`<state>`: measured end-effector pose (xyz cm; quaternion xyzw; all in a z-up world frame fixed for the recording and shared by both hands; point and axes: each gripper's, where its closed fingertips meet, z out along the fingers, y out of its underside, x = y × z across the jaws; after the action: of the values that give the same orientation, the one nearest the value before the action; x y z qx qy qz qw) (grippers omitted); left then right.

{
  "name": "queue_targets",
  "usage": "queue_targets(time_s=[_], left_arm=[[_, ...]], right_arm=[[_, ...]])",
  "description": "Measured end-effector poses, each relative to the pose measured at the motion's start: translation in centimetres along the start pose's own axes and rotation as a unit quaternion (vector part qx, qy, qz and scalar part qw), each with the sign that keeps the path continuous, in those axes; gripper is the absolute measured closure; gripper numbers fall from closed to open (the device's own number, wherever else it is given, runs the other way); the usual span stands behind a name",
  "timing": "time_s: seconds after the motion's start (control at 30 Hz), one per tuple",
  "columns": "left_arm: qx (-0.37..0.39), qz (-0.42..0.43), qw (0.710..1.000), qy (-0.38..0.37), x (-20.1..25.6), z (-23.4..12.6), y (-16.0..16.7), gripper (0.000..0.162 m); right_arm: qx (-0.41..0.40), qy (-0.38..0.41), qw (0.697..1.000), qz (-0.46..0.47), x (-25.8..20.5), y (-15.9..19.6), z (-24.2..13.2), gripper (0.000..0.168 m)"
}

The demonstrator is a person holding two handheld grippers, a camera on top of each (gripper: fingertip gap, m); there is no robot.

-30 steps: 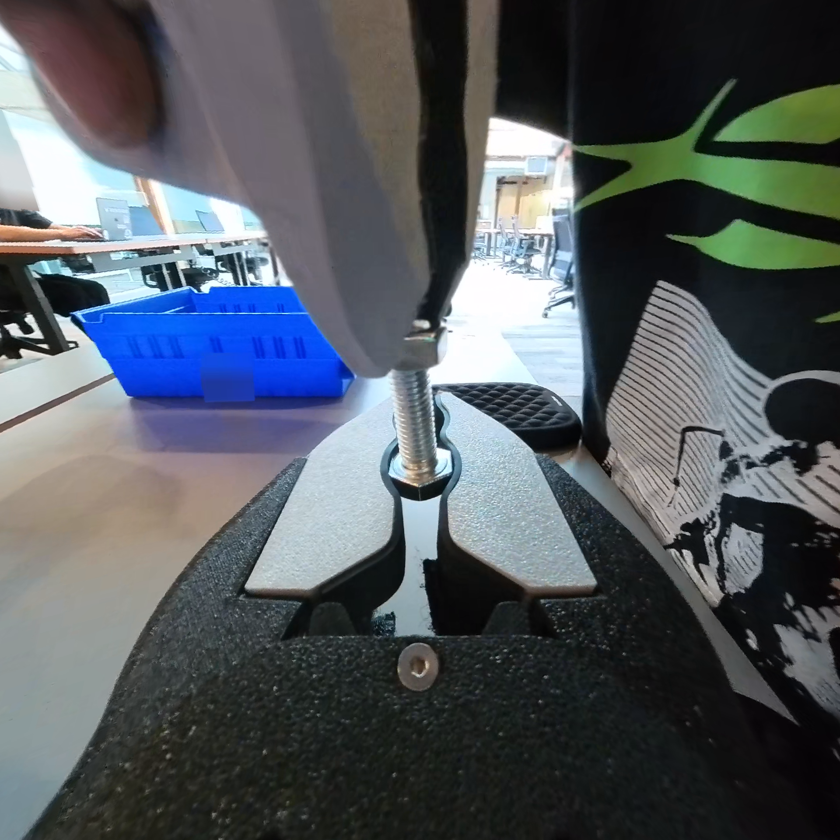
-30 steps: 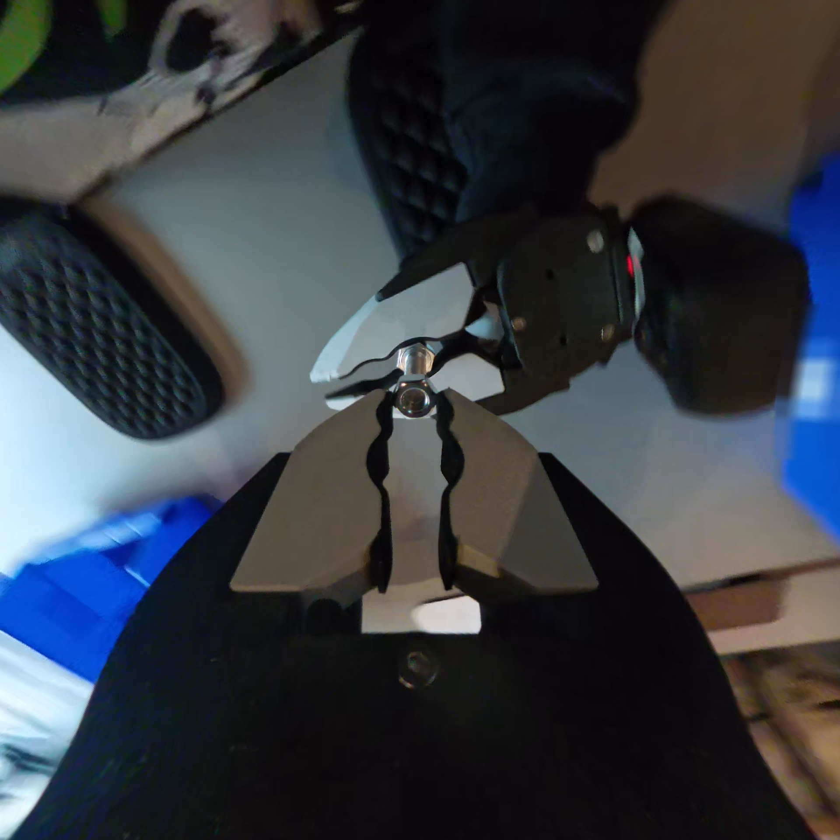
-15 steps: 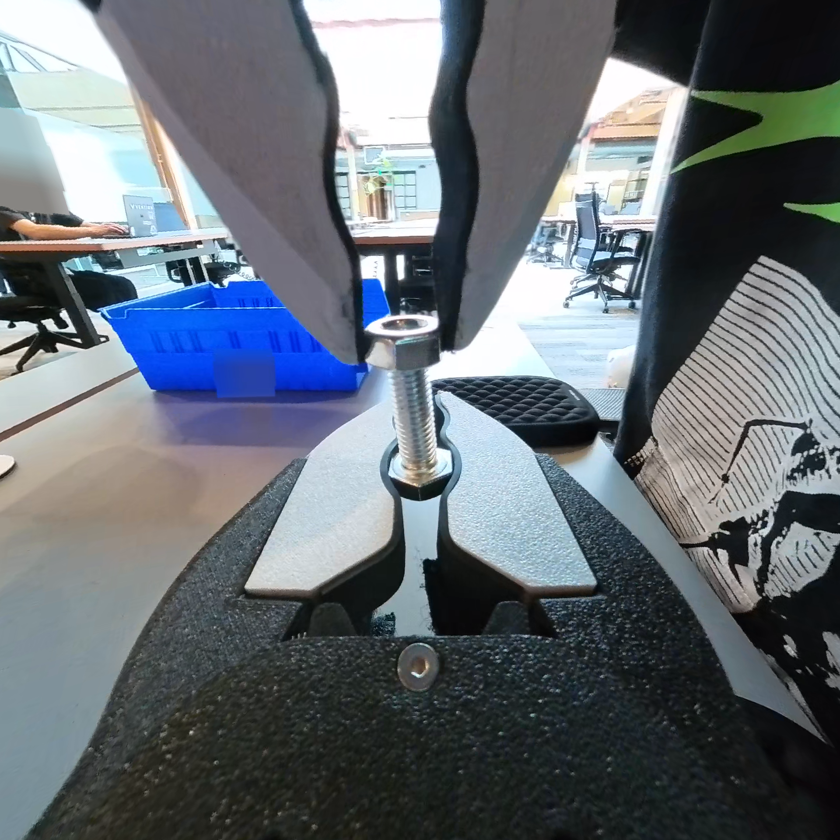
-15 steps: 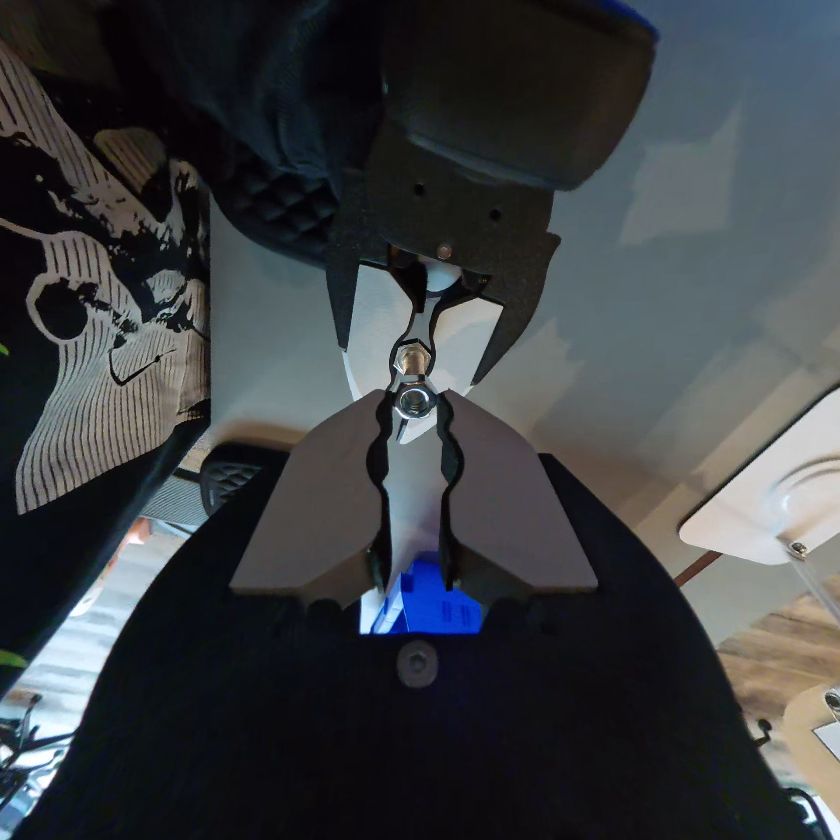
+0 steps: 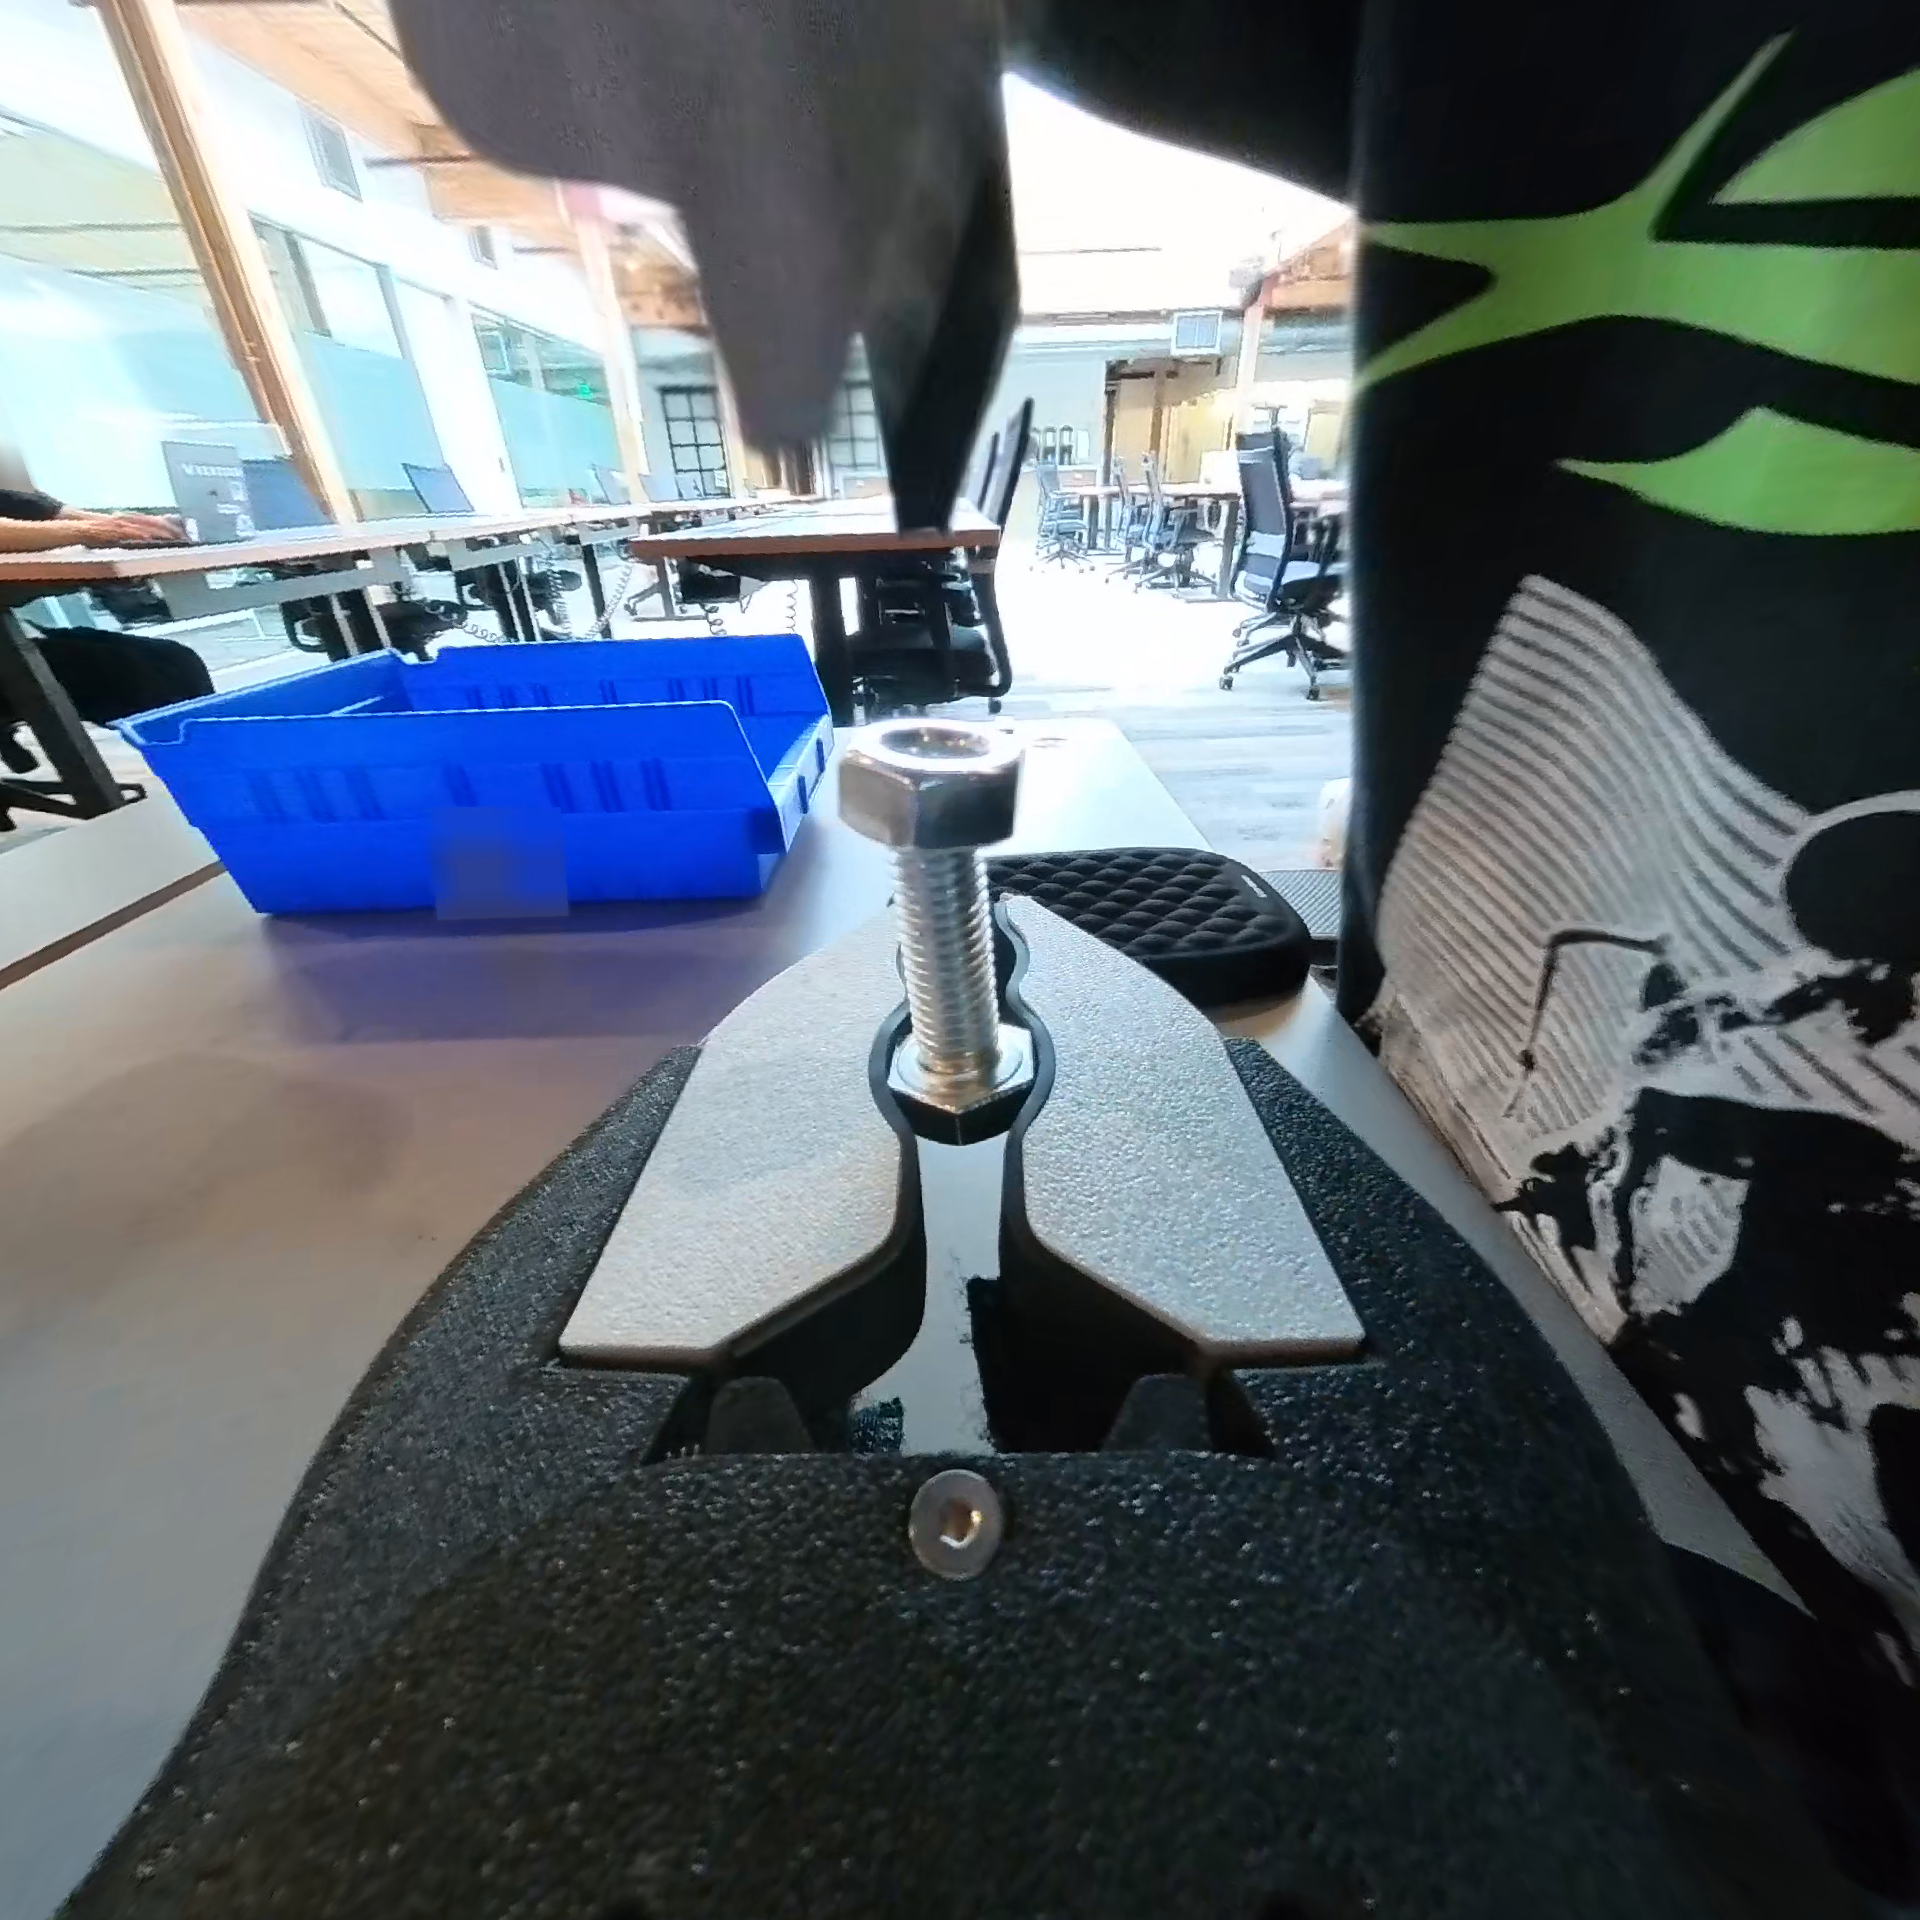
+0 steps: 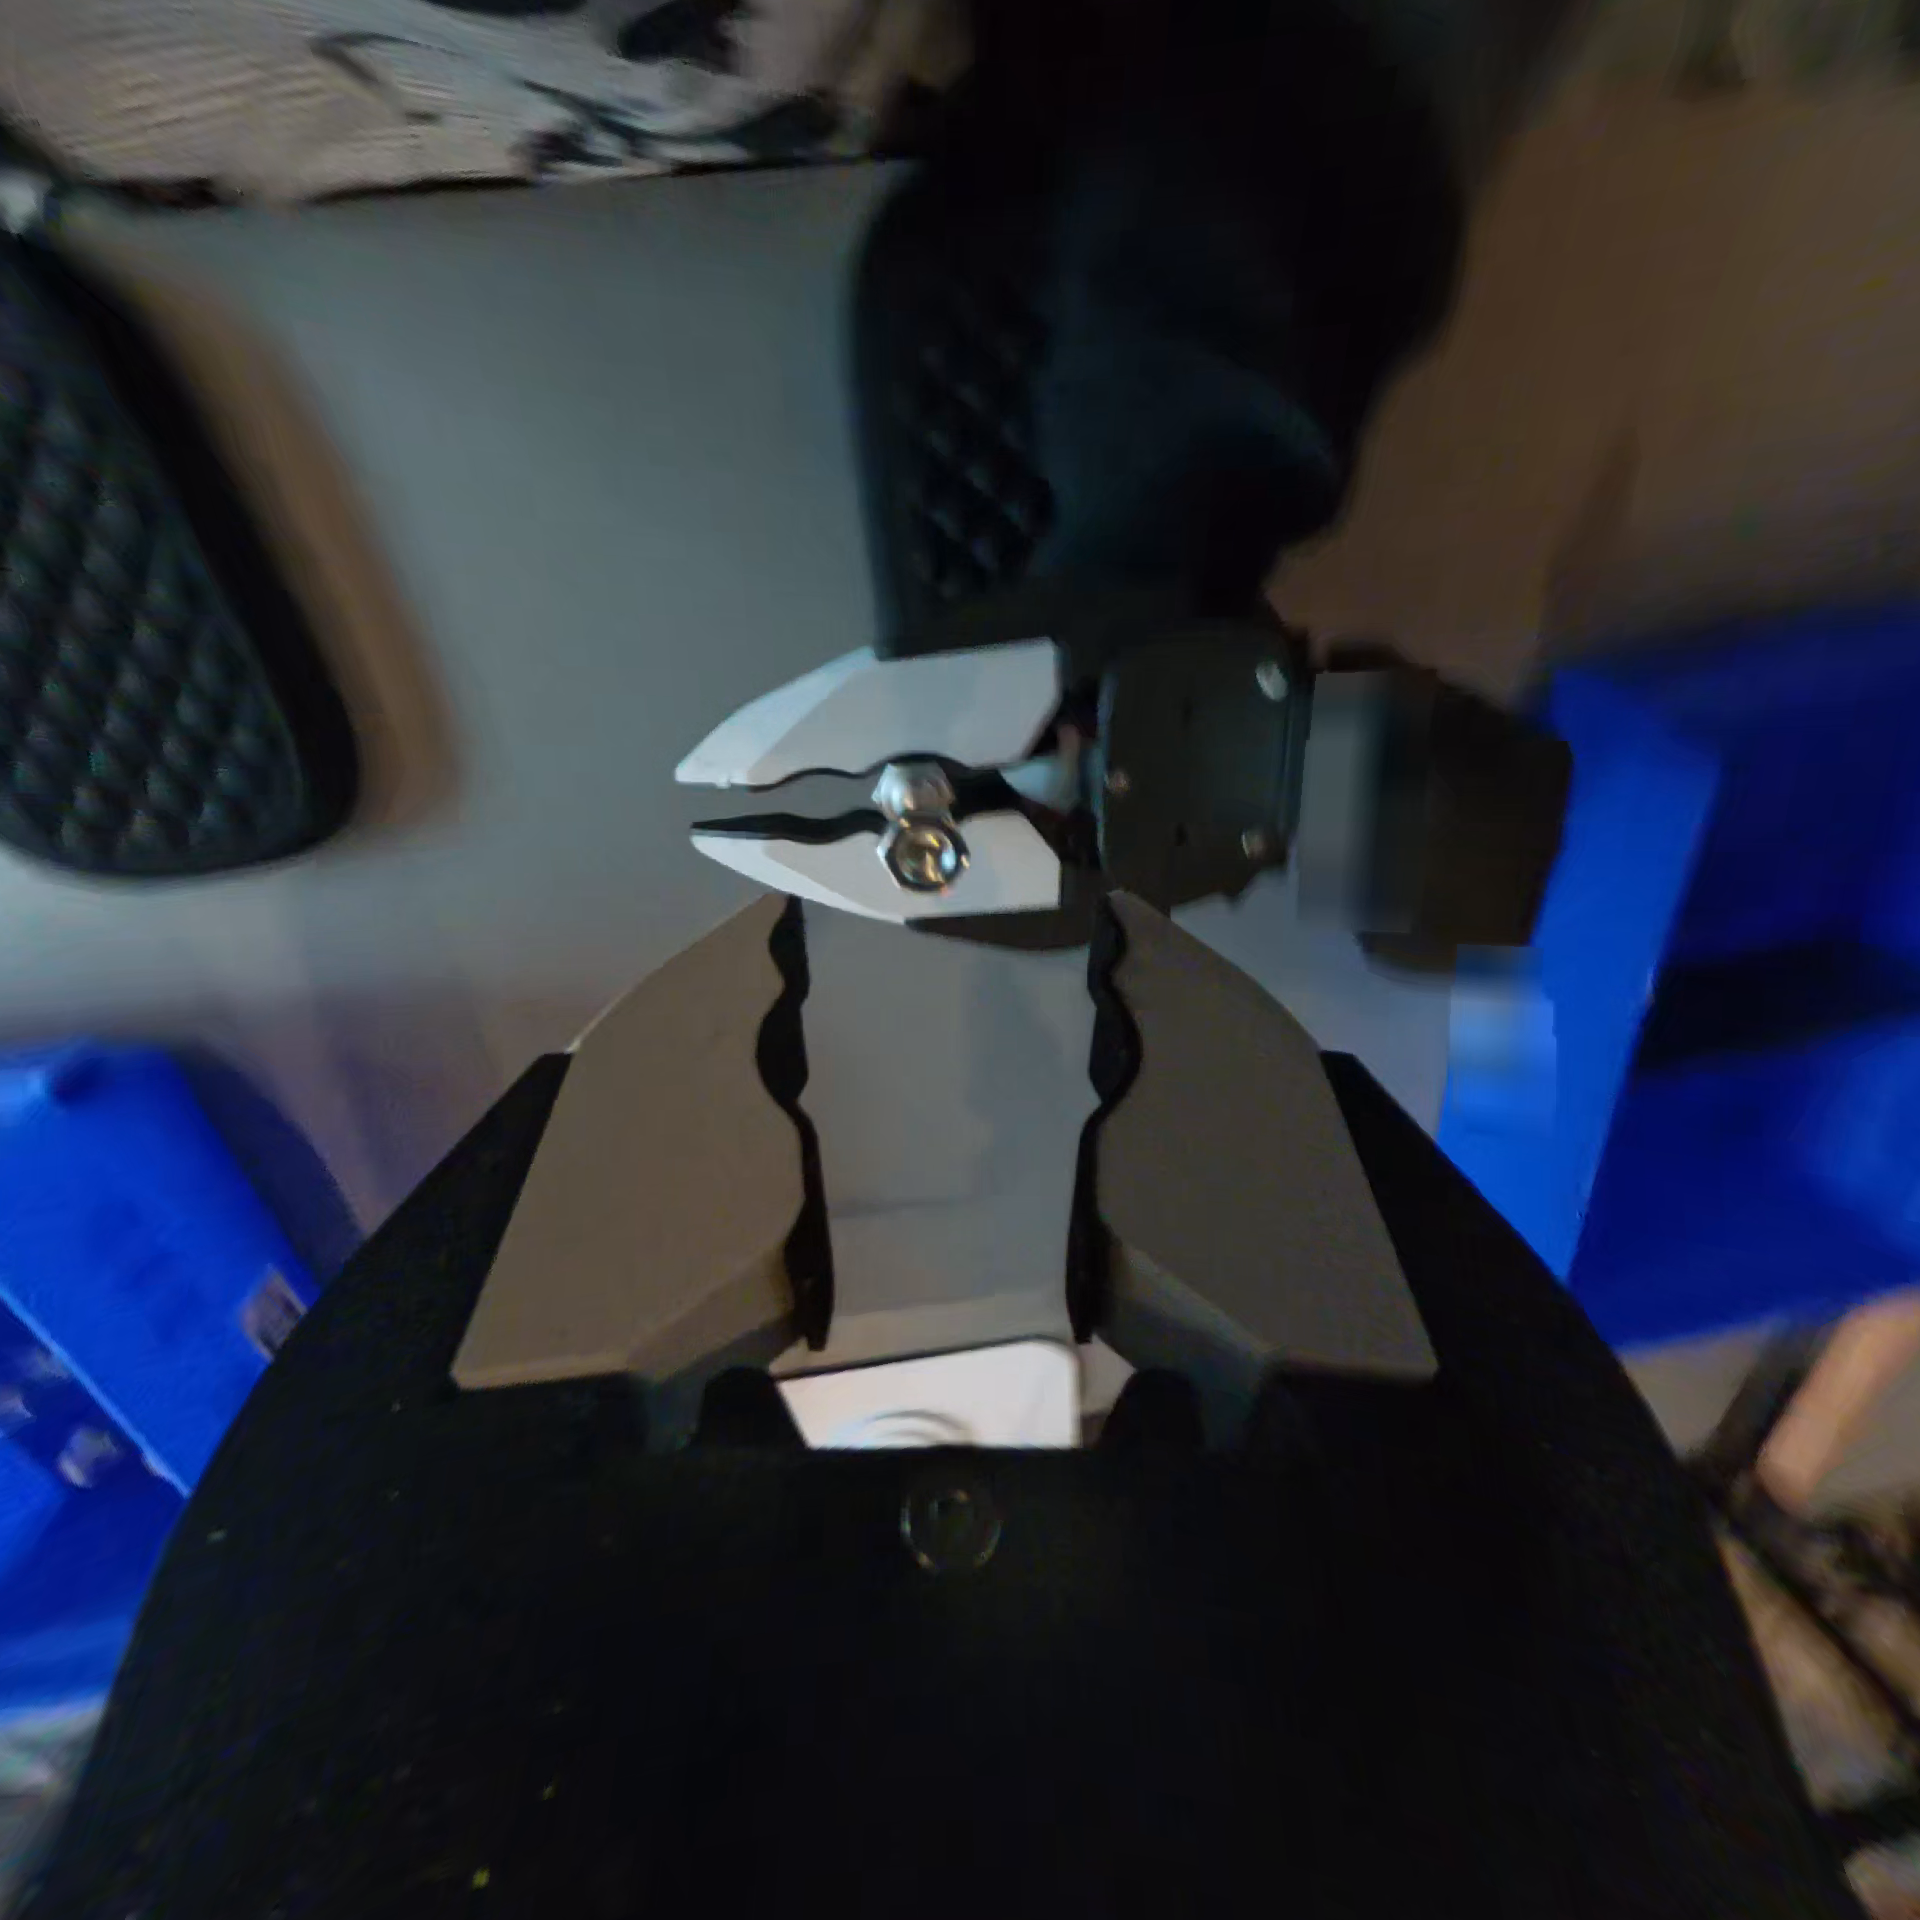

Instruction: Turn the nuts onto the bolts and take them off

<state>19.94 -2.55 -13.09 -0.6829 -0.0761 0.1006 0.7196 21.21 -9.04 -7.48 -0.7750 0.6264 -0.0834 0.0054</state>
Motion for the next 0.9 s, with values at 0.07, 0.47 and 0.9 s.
queue_targets(time_s=[0.07, 0.47, 0.9], left_arm=[[0.003, -0.003, 1.000, 0.003, 0.0, -0.1, -0.1, 0.152], [0.001, -0.009, 1.000, 0.006, 0.0, -0.1, 0.0, 0.152], [0.000, -0.002, 1.000, -0.015, -0.4, -0.1, 0.0, 0.152]], right_arm=[[-0.012, -0.040, 0.998, -0.046, -0.4, 0.1, 0.7, 0.119], [-0.006, -0.084, 0.983, -0.164, -0.2, 0.7, 2.2, 0.150], [-0.052, -0.038, 0.943, 0.326, -0.5, 1.5, 2.1, 0.152]])
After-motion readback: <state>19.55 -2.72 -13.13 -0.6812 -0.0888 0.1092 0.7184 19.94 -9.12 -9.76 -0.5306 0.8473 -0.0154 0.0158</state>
